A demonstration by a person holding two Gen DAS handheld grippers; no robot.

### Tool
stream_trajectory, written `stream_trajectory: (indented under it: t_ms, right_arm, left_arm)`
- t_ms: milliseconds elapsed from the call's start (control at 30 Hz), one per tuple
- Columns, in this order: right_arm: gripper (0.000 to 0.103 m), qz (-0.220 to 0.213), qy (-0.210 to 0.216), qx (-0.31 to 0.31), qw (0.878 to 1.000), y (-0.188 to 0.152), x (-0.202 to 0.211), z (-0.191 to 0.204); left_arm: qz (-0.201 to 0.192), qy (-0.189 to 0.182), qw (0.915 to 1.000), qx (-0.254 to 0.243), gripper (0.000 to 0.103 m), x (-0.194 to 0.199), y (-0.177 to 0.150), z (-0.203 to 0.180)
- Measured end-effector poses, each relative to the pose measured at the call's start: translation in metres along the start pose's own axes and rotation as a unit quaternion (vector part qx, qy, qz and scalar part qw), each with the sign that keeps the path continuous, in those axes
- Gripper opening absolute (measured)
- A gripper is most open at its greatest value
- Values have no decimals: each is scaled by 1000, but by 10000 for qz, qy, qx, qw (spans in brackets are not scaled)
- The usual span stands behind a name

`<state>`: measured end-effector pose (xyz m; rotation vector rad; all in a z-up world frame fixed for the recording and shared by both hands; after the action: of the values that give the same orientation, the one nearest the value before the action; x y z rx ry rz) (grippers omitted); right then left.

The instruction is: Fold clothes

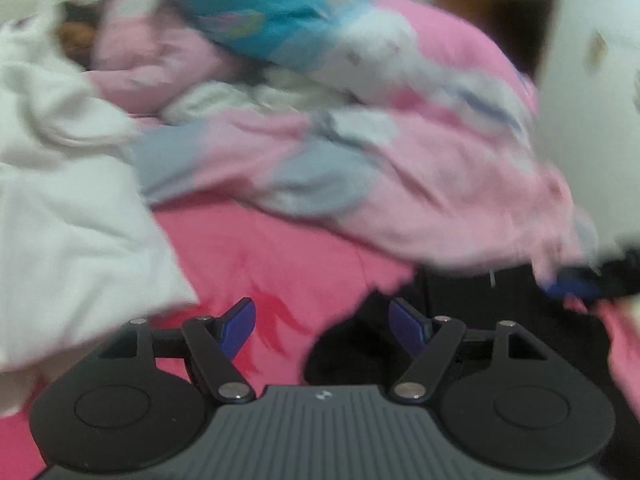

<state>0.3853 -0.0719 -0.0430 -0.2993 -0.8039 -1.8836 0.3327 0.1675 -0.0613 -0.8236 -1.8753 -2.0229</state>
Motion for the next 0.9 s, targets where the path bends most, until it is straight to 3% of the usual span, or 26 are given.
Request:
stream_trajectory:
  t_ms: [133, 333, 500, 900]
  right_arm:
    - [22, 435, -325, -253, 9982, -17, -66, 1]
    - [21, 647, -572, -809, 9930, -21, -110, -18]
    - [21, 601, -695, -1021, 9905, -19, -118, -25]
    - [23, 571, -643, -1375, 9868, -11, -119, -30]
  left_arm:
    - [128, 56, 9968, -792, 71, -30, -19, -25]
    - [311, 222, 9926, -1150, 51, -57, -38, -38]
    - [206, 311, 9955, -872, 12, -51, -40, -27]
    - [-40, 371, 9993, 66, 10, -26, -43, 6]
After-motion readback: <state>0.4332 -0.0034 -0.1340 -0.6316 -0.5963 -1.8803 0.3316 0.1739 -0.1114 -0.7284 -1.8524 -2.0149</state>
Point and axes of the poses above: each gripper's, at about its wrist camera, not at the fingertips, and x roughly against the way its jaws point, z to its left, y to its top, the point moved 9 cm from there along -x, roughly the way its jaws point, and after that the axes turned 13 degrees about -x, right-handed, at the moved point
